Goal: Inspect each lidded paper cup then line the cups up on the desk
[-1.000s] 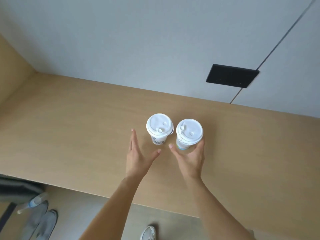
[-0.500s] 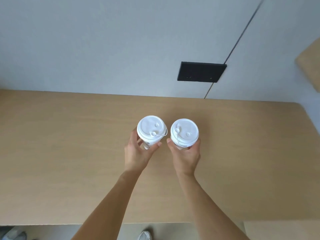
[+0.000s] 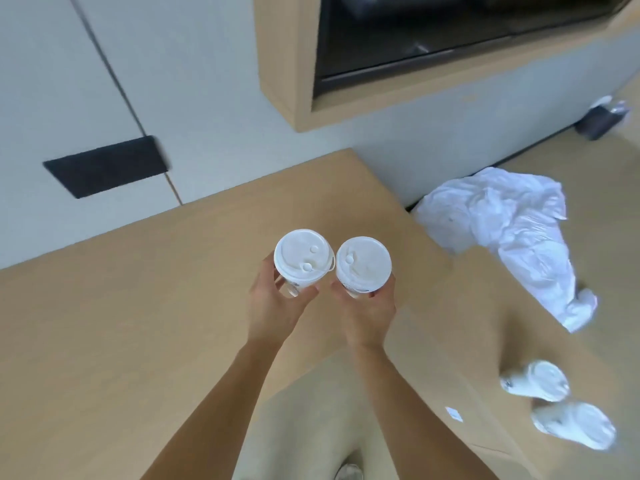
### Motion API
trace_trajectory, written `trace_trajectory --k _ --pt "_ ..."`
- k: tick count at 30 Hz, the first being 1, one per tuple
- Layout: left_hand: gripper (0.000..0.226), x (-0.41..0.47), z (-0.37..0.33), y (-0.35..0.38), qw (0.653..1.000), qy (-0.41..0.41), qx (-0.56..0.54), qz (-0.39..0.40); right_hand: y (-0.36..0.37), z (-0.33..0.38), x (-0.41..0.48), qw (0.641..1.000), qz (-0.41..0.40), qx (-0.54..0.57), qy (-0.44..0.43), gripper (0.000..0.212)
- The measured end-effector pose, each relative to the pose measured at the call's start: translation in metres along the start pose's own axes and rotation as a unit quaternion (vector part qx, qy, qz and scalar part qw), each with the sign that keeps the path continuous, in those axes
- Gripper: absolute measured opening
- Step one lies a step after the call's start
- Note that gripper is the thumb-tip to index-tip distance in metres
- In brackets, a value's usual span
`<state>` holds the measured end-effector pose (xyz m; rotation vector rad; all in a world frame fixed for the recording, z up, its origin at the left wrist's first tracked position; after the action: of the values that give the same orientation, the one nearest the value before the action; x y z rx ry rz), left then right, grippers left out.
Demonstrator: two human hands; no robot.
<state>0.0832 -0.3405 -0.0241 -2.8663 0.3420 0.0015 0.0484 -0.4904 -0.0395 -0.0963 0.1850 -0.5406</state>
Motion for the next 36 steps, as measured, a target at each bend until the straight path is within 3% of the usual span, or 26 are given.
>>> trace_trajectory --k 8,14,19,23,32,36 --pt "0.077 0.015 -0.046 0.193 0.992 -0.008 0.004 0.122 -0.197 -0.03 0.044 0.988 -0.147 -0.027 0.044 0.073" --pt "0.072 0.033 -0.045 0.286 0.977 0.0 0.055 0.204 -0.274 -0.073 0.06 0.965 -0.243 -0.049 0.081 0.08" --pt "0.066 0.062 -0.002 0.352 0.955 -0.004 0.068 0.289 -0.298 -0.131 0.084 0.949 -0.289 -0.039 0.115 0.079" --pt "0.077 0.084 0.054 0.392 0.938 -0.019 0.061 0.34 -0.304 -0.188 0.108 0.936 -0.315 -0.037 0.152 0.076" --pt "0.081 0.131 0.147 0.458 0.923 -0.011 0.08 0.376 -0.305 -0.277 0.153 0.898 -0.374 -0.116 0.199 0.079" --pt "0.079 0.131 0.161 0.469 0.916 -0.02 0.07 0.394 -0.304 -0.294 0.15 0.891 -0.379 -0.076 0.238 0.084"
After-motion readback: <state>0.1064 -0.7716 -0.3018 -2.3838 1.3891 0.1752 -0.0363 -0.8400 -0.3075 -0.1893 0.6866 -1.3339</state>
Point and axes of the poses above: each hand's wrist, its own x-axis towards the middle knuckle, its own y-axis out of the palm, z = x × y, the point moved 1 cm from there along x, towards the middle knuckle, and after that the axes turned 14 degrees about z, right-handed, at the moved point
